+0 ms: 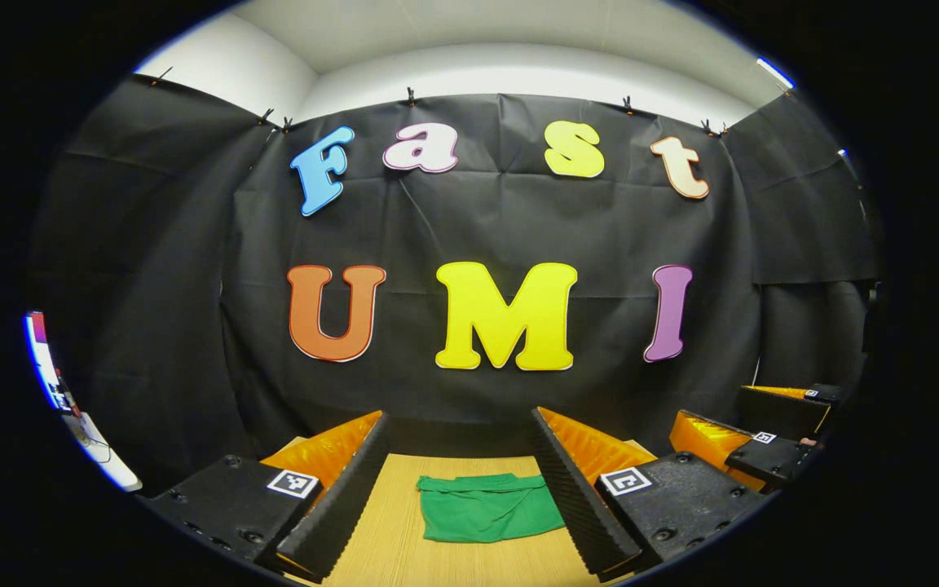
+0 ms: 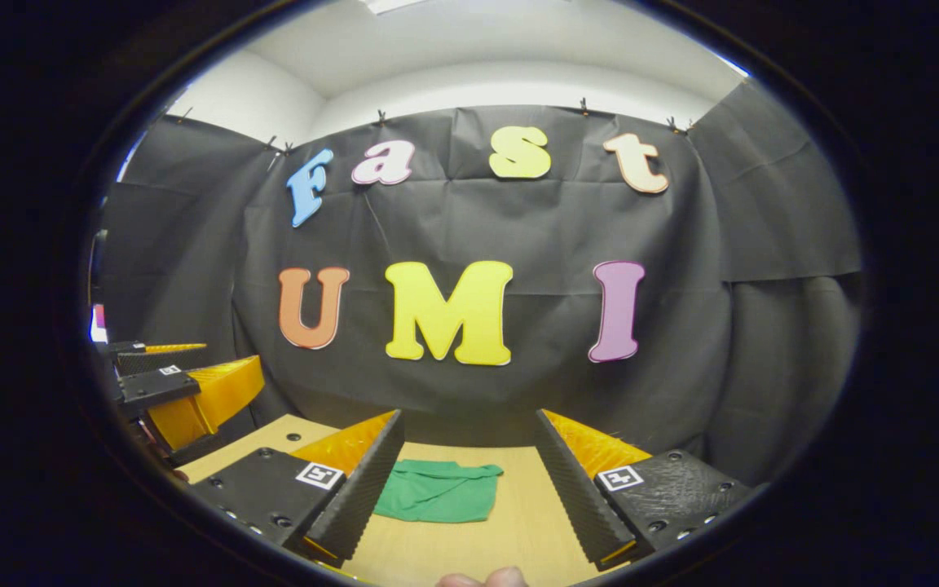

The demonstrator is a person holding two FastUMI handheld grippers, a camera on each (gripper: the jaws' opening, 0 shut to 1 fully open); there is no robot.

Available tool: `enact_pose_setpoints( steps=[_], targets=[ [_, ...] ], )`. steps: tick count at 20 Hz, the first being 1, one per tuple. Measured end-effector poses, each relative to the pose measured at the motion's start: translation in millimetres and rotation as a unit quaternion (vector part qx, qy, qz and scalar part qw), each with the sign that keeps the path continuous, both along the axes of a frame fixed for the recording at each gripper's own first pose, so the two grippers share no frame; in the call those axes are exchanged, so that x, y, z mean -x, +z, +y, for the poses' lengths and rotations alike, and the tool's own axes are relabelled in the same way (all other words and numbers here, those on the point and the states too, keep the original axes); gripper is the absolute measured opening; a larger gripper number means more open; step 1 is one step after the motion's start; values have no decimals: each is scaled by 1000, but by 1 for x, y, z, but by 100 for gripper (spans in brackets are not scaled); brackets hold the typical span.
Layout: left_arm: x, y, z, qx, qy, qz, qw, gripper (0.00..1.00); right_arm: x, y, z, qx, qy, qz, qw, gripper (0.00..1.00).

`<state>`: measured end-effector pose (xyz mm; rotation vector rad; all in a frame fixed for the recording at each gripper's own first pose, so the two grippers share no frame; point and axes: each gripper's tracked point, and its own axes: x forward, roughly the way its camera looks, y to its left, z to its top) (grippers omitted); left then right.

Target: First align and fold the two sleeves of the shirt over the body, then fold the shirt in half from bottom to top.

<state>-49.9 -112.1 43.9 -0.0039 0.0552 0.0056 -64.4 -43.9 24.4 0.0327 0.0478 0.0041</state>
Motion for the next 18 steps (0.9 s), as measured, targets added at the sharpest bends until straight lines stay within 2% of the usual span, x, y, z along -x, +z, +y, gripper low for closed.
enact_pose_setpoints(
  steps=[18],
  targets=[
    [-7, 1, -13, -5, -8, 7, 1000, 100, -7, 4, -14, 4, -3, 1, 1000, 97]
  ],
)
